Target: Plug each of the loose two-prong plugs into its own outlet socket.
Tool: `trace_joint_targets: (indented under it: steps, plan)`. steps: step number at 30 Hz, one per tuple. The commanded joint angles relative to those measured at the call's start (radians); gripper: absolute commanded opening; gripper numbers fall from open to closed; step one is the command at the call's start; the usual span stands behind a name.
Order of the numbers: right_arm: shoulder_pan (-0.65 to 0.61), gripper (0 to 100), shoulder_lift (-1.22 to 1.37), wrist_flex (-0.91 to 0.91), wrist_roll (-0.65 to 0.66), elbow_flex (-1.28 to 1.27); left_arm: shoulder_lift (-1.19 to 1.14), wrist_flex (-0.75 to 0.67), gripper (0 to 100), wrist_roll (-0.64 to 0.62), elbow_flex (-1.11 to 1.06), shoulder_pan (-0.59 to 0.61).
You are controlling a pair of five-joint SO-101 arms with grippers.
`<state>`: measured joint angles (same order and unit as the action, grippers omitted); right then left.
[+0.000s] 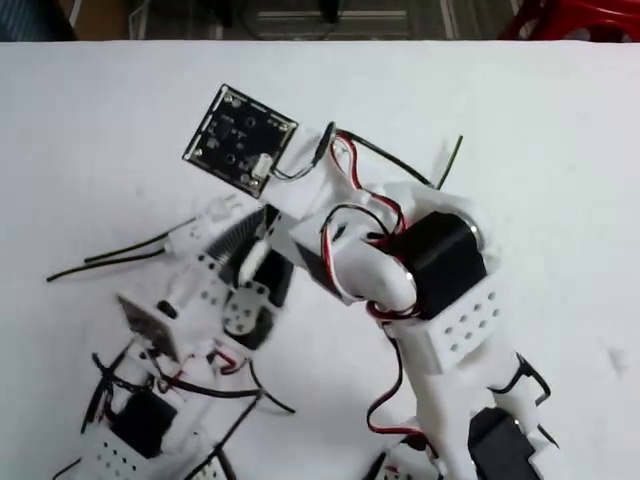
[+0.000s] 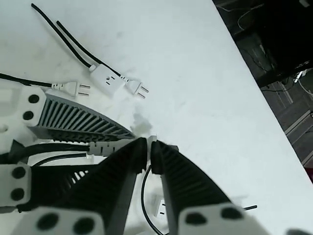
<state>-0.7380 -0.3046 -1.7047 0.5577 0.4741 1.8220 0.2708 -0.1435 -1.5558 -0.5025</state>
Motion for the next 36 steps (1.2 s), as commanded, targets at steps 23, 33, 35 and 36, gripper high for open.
trace_joint_targets:
  steps: [23, 33, 35, 36]
  plan:
    - [0.047, 1.9, -0.127, 0.028, 0.002, -0.347, 0.005, -0.020, 2, -0.005, 0.081, 0.050]
    - [0.102, 1.9, -0.229, 0.159, 0.008, -0.575, 0.005, -0.018, 2, -0.006, 0.101, 0.085]
    - [0.102, 1.9, -0.237, 0.180, 0.008, -0.608, 0.005, -0.018, 2, -0.006, 0.104, 0.082]
    - [0.102, 1.9, -0.239, 0.191, 0.008, -0.617, 0.005, -0.018, 2, -0.006, 0.104, 0.082]
